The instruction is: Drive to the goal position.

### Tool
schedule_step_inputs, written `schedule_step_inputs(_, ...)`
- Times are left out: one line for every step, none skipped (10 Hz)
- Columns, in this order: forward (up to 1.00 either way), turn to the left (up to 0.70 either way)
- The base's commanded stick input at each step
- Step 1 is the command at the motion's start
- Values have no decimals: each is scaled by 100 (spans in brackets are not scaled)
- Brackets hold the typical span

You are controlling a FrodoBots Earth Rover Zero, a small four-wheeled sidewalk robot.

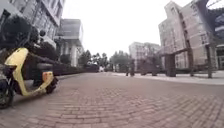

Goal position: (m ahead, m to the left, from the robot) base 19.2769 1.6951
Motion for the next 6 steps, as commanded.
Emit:
schedule_step_inputs(45,0)
schedule_step_inputs(45,0)
schedule_step_inputs(45,0)
schedule_step_inputs(45,0)
schedule_step_inputs(45,0)
schedule_step_inputs(45,3)
